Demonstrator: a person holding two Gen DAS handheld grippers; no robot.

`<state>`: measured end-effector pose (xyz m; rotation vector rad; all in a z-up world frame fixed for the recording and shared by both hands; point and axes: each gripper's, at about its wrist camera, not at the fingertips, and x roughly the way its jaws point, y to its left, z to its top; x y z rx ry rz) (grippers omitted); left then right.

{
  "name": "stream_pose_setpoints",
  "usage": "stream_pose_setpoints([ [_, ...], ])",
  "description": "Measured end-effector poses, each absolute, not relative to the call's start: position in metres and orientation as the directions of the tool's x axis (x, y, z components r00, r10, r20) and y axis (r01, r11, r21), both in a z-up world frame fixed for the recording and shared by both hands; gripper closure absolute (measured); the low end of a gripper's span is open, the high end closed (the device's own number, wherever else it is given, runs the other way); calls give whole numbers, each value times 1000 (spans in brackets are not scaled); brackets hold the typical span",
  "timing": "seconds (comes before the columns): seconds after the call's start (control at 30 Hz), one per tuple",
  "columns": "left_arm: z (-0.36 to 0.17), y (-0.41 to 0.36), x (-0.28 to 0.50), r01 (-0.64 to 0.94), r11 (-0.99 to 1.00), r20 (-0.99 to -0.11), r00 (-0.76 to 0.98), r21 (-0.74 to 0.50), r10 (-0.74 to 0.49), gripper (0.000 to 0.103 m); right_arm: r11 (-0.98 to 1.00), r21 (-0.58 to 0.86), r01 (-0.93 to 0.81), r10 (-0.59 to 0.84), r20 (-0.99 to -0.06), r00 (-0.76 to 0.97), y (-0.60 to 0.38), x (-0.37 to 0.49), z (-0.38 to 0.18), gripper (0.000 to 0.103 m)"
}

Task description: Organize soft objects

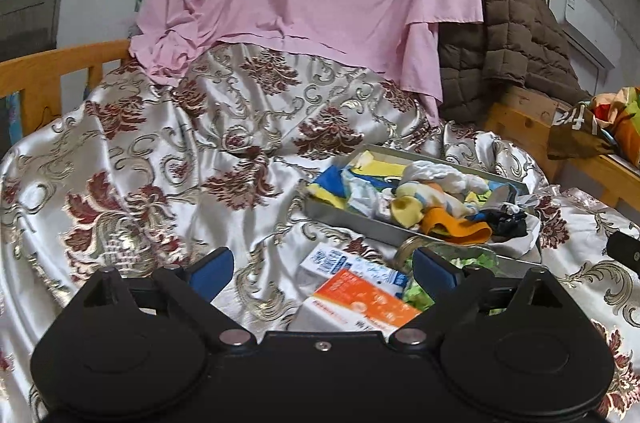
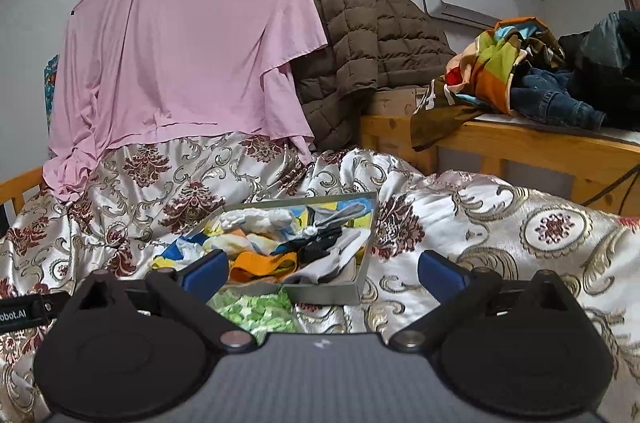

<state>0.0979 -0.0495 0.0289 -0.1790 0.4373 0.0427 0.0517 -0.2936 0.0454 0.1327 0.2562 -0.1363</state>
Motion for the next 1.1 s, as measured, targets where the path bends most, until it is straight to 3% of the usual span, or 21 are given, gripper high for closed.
stream_pose_setpoints([
  [0.27, 23, -27, 70, -77, 988, -394, 919, -137, 17, 5, 976, 120, 179, -142, -271, 952, -275, 37, 39, 0],
  [1.1, 0, -30, 59, -43, 991, -411, 911, -123, -12, 3, 985, 58, 162, -139, -293, 946, -234, 5, 17, 0],
])
